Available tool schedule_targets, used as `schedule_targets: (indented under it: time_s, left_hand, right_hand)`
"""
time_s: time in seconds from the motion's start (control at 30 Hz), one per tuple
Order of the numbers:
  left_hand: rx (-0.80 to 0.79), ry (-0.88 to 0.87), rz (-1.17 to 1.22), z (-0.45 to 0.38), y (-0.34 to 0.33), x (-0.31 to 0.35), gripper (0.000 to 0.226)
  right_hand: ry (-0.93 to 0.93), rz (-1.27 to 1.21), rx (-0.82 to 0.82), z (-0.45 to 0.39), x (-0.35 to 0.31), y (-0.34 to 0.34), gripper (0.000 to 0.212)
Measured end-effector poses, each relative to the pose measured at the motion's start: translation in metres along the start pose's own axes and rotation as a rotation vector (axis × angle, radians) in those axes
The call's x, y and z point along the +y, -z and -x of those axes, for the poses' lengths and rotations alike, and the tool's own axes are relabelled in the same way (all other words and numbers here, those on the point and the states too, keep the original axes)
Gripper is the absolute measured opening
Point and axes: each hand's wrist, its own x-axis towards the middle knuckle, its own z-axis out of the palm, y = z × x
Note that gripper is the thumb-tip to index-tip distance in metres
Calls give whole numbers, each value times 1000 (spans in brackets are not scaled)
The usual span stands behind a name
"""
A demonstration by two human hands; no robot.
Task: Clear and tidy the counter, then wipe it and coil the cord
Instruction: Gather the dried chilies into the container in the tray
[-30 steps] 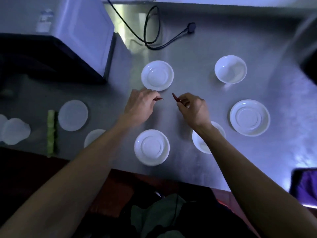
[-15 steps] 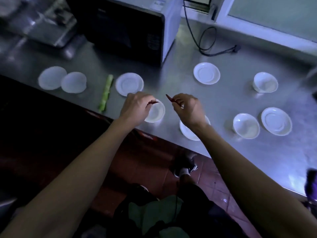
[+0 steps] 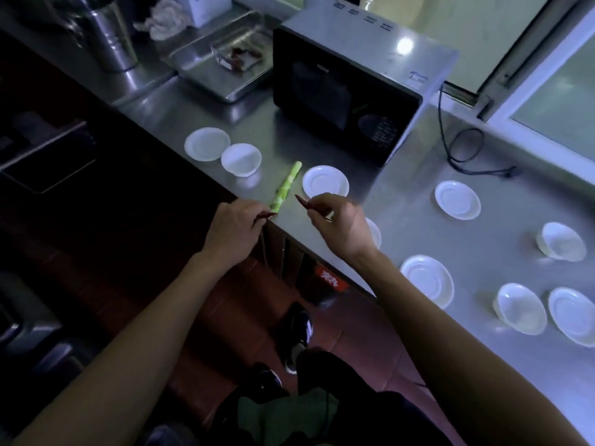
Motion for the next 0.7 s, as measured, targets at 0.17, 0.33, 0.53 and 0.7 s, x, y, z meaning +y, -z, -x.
schedule_targets:
  time_s: [0.17,0.33,0.53,0.7]
  left_hand:
    - [-35,68,-42,-2,9,-43,23]
    - [-55,167,-83,-22,24,-92,22]
    - [-125,252,-155,-60,53,-144,24]
    - [-147,322,-206,-68,72,-179,24]
  right_hand:
    - [54,5,-100,-39,-11,-35,16]
    - [72,-7,-172,-91,-17,-76,13]
    - [66,-57,-261,-161,-20,-123,17]
    - [91,-102,-310,-202,-35,-149,12]
